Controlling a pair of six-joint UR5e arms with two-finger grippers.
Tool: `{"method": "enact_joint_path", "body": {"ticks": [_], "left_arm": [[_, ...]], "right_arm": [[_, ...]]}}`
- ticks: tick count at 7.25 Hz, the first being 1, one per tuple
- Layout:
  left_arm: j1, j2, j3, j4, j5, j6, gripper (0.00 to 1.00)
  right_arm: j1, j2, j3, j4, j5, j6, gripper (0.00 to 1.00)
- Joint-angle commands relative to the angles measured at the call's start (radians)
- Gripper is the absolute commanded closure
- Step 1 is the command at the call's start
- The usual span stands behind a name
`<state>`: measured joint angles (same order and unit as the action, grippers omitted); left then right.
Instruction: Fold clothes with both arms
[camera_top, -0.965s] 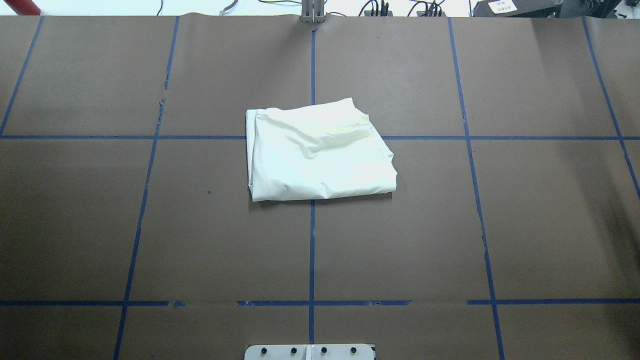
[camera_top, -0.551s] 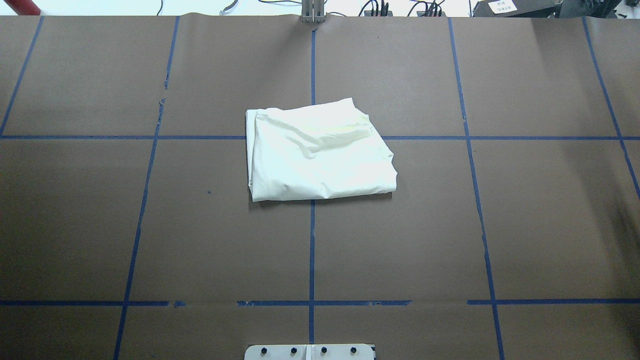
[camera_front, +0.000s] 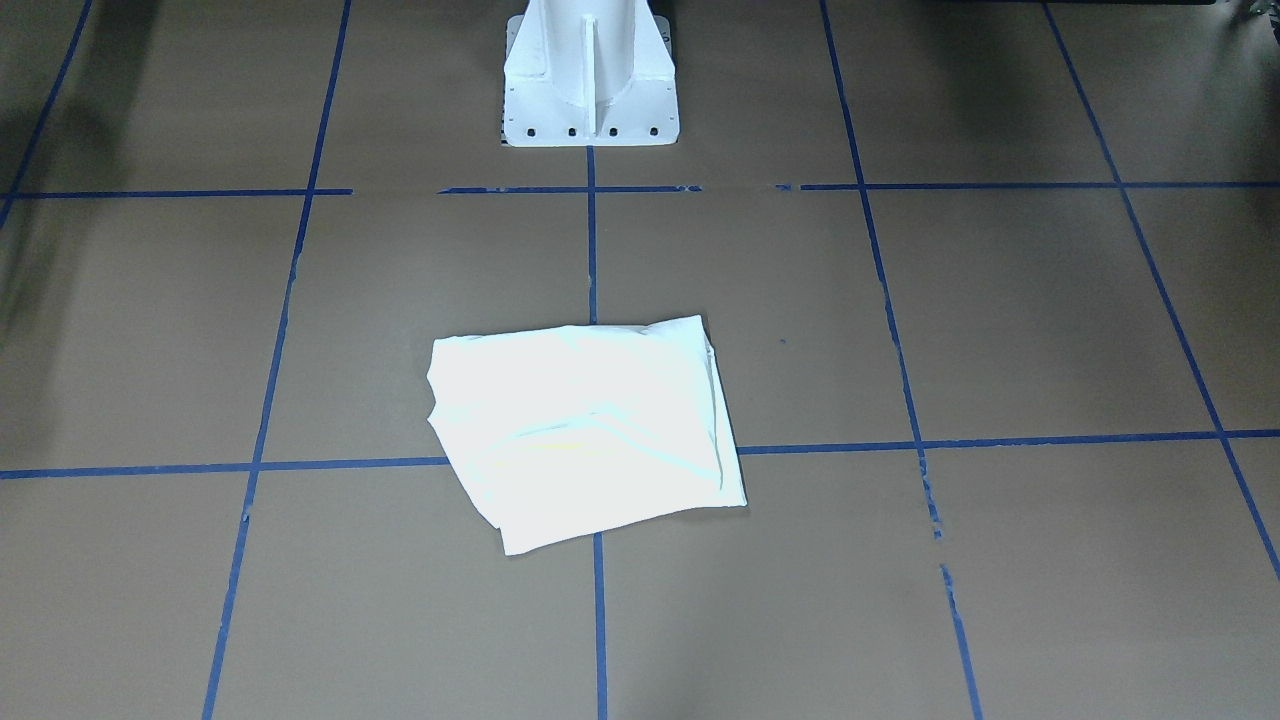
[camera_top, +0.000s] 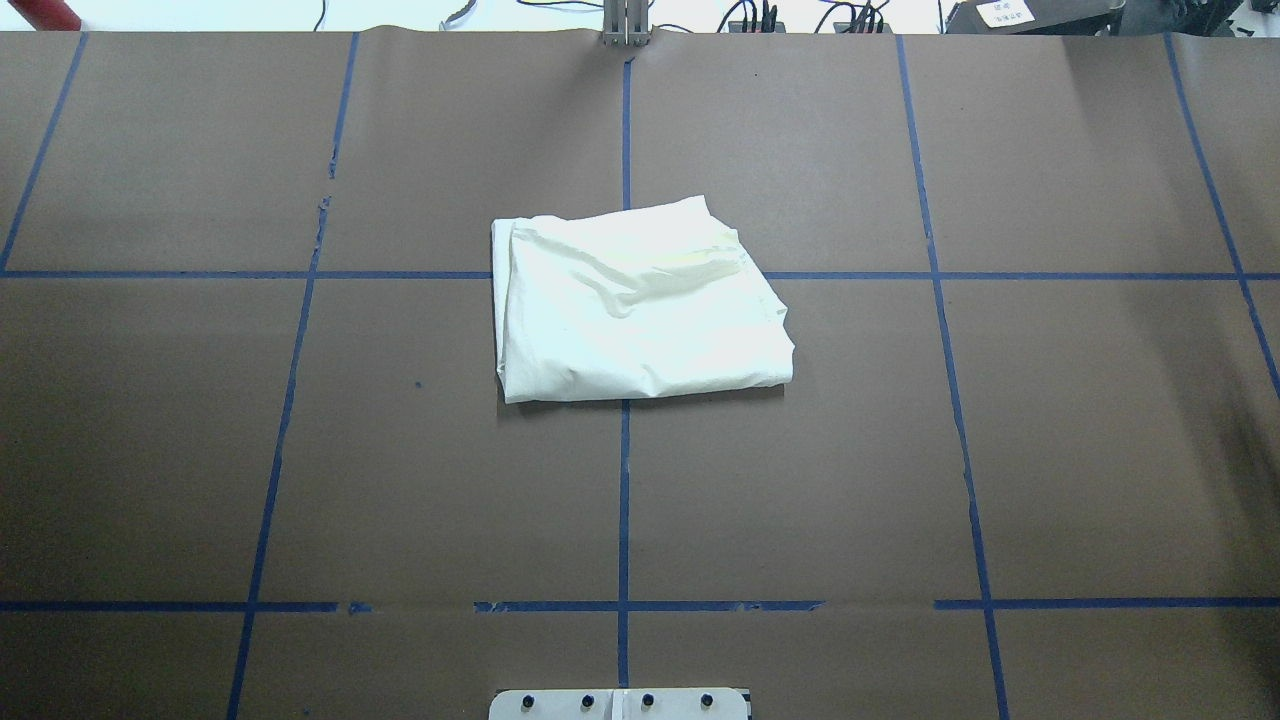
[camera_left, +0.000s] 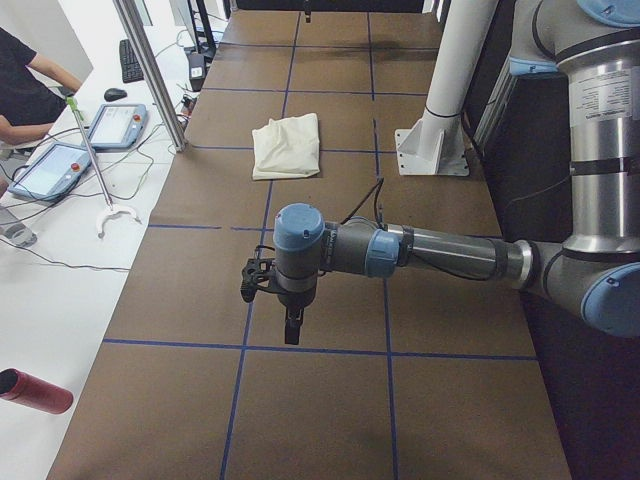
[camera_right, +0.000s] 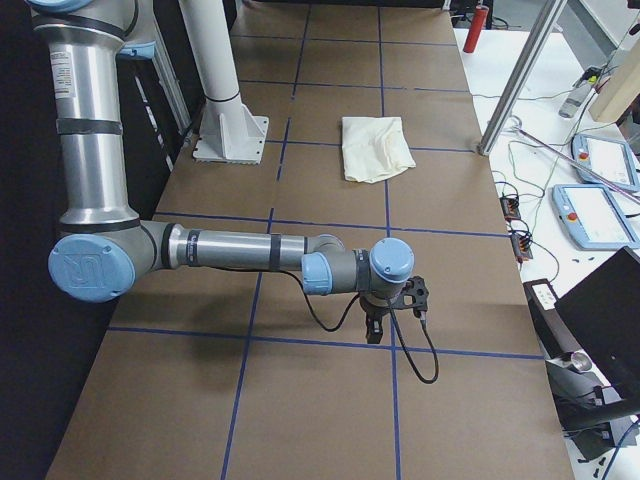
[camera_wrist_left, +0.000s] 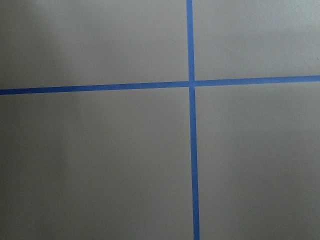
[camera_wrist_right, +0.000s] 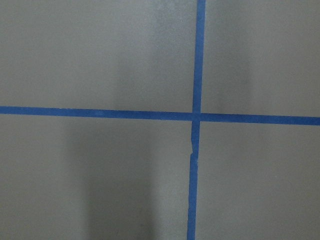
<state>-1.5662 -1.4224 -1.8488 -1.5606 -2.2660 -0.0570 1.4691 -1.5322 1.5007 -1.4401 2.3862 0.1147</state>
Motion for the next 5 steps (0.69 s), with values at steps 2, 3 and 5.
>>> {"method": "enact_joint_path", "body": {"ticks": [2, 3, 5], "left_arm": [[0.002, -0.001, 0.000, -0.001, -0.003, -0.006, 0.00], [0.002, -0.001, 0.000, -0.001, -0.004, -0.004, 0.00], [0.003, -0.003, -0.001, -0.004, -0.006, -0.003, 0.00]], "right_arm": [[0.002, 0.014, 0.079, 0.000, -0.051, -0.004, 0.00], [0.002, 0.001, 0.099, 0.000, -0.089, -0.004, 0.00], [0.007, 0.000, 0.099, 0.000, -0.088, -0.003, 0.00]]}}
